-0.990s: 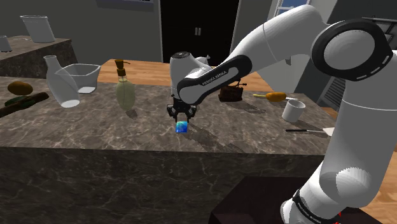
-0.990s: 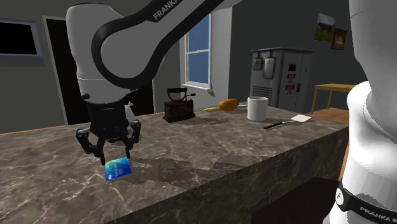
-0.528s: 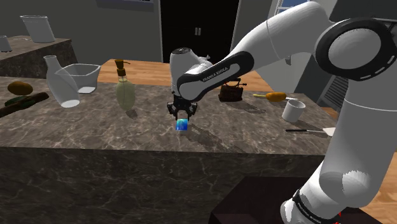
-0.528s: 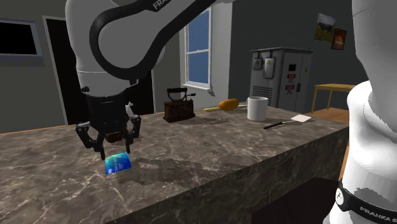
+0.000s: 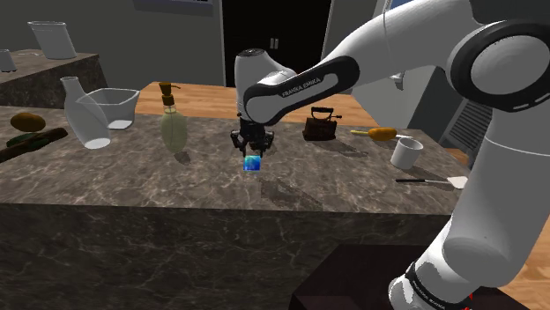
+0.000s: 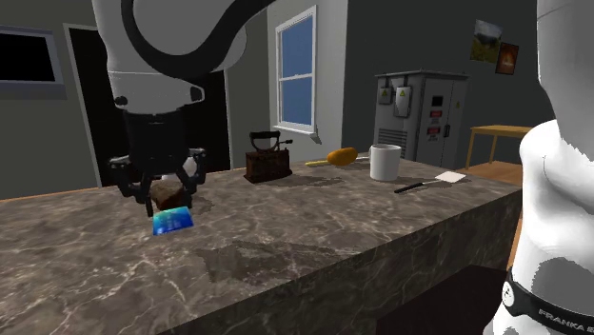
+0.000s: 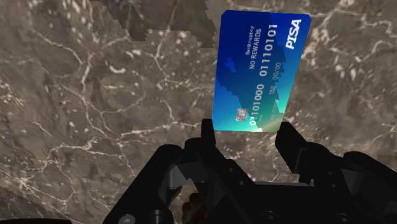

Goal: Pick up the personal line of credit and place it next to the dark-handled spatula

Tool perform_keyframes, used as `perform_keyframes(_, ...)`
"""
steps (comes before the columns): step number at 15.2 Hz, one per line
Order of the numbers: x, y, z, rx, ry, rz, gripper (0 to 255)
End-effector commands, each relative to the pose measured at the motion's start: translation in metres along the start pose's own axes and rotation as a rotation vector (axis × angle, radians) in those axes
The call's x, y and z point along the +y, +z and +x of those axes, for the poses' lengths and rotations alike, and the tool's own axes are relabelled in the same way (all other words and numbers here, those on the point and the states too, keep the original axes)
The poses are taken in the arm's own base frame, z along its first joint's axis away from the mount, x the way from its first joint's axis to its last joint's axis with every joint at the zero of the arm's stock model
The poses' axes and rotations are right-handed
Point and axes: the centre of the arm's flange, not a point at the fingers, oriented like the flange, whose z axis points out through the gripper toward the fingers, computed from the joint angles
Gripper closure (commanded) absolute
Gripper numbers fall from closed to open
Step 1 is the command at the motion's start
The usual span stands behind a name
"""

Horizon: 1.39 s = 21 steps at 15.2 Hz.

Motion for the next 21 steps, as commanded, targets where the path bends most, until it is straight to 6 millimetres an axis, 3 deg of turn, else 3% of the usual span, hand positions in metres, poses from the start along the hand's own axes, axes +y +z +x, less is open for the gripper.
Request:
perform_keyframes(1,0.0,-0.01,0.002,0.0,0.0,0.0,255)
perform_keyframes(4,0.001,-0.025,0.004,0.0,0.0,0.0,255)
perform_keyframes(21,0.216,-0.01,0.067,0.0,0.0,0.0,255)
